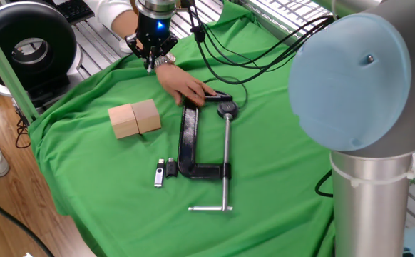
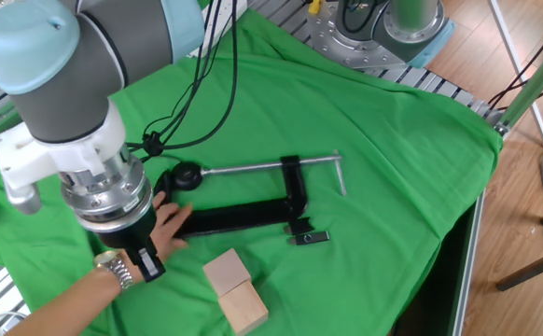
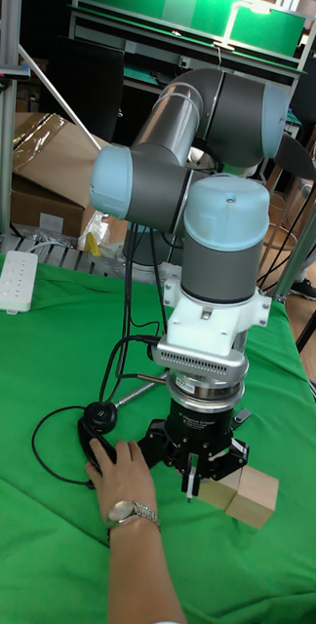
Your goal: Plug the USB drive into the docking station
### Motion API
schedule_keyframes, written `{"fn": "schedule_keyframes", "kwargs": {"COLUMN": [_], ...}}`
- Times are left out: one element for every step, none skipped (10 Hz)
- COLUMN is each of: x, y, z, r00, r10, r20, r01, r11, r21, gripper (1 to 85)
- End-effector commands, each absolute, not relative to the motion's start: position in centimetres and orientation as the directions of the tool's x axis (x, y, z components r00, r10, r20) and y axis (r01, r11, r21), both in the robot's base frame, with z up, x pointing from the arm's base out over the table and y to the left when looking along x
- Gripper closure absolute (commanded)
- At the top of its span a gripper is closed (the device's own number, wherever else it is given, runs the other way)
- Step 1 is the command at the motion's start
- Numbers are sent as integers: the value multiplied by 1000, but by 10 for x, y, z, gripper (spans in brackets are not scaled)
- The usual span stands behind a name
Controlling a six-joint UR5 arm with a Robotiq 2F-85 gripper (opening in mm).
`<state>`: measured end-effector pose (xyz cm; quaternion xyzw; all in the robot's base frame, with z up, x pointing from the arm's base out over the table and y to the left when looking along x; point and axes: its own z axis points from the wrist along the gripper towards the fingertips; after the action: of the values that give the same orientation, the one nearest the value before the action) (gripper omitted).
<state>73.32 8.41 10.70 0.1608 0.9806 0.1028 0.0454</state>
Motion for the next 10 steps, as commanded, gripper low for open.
{"fn": "schedule_keyframes", "kwargs": {"x": [739,735,729,719,705,682,663,650,650,652], "y": [87,86,83,71,56,38,25,18,-5,-25], "z": [108,109,109,108,110,115,117,119,118,116], "r00": [-947,-950,-951,-946,-934,-912,-889,-875,-882,-887], "r10": [318,309,308,324,357,404,447,465,463,458], "r20": [-50,-39,-20,1,24,68,103,131,94,62], "r01": [298,293,297,319,358,406,444,460,449,440], "r11": [926,929,931,934,929,914,895,885,883,878], "r21": [234,226,211,162,95,14,-49,-72,-134,-191], "gripper": [840,840,840,840,840,840,840,840,840,840]}}
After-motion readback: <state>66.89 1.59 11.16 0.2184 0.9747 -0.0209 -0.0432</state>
